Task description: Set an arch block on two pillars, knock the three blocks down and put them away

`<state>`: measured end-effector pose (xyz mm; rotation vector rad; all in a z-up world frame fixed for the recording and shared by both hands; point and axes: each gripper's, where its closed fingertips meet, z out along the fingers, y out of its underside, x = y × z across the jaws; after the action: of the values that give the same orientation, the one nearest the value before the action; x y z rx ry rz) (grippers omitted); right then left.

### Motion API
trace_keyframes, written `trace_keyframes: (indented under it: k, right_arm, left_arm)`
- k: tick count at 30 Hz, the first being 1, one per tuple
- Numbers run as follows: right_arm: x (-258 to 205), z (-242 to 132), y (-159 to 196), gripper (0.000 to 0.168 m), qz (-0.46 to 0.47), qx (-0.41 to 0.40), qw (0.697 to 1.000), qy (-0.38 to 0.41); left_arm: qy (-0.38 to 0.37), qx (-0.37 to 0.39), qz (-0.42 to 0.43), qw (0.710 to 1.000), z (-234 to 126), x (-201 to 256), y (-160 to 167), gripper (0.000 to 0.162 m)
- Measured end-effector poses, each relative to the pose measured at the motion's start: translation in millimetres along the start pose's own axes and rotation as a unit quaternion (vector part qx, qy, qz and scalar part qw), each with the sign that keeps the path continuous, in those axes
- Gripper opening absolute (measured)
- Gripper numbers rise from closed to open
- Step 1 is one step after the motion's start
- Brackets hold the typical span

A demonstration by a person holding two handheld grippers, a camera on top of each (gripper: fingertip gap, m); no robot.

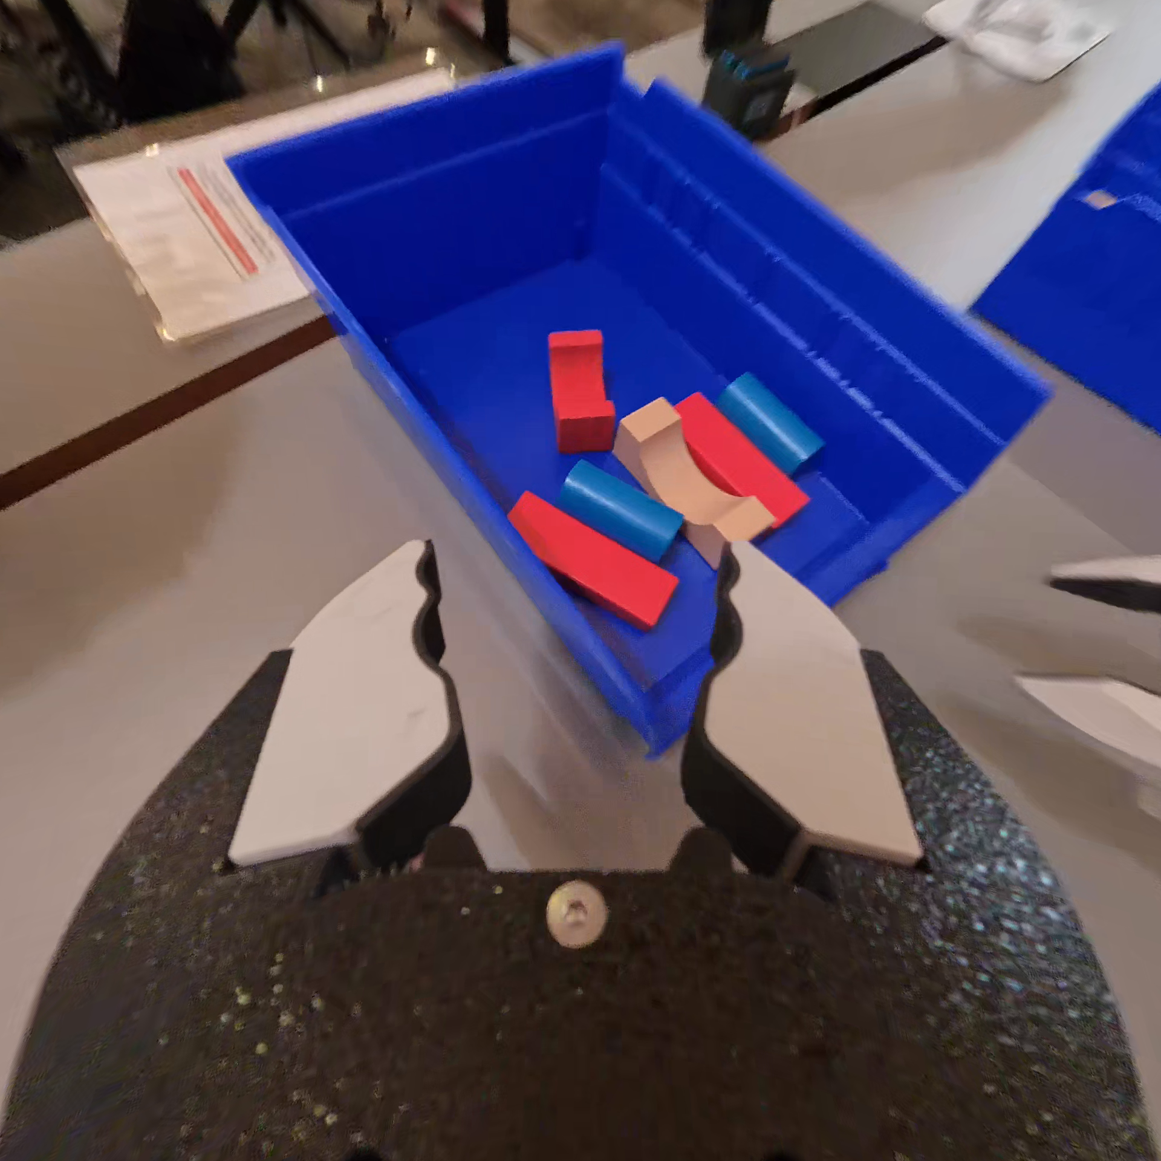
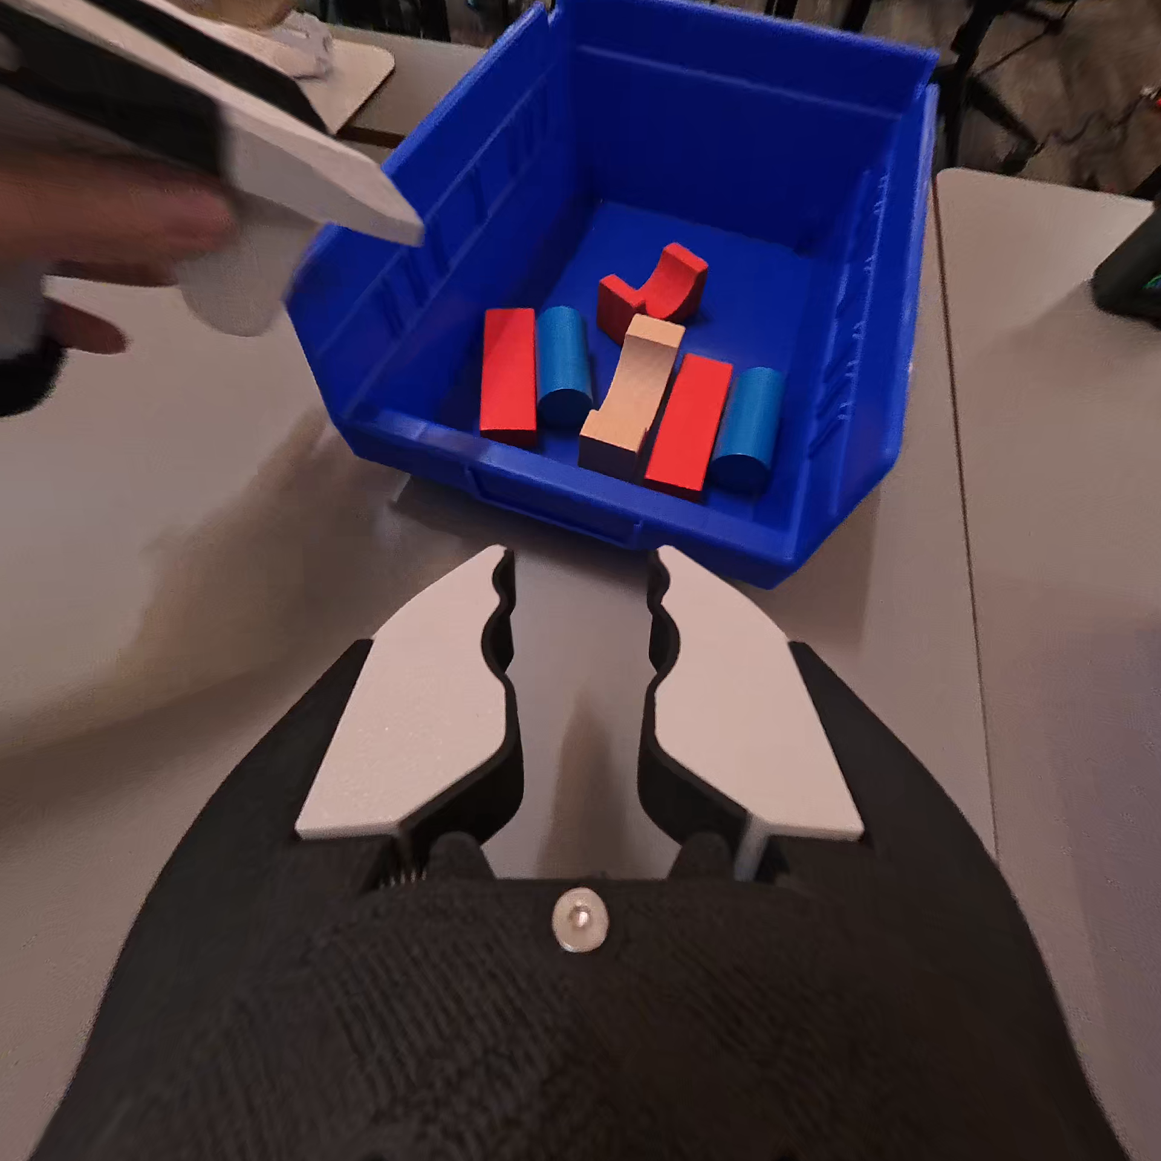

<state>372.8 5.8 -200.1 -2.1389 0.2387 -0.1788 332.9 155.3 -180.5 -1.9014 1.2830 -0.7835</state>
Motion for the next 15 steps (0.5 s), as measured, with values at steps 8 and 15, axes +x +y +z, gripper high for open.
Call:
trace_keyframes:
  k: [8, 15]
  right_arm:
    - [5, -20, 5, 0.041, -0.013, 0.003, 1.0, 0.012]
    - [-9, -39, -14, 0.041, -0.038, 0.038, 0.999, 0.008]
  left_arm:
    - [-0.09, -0.099, 0.005, 0.991, 55, -23, 28, 0.032]
    - [-0.099, -0.085, 0.015, 0.991, 24, -52, 46, 0.009]
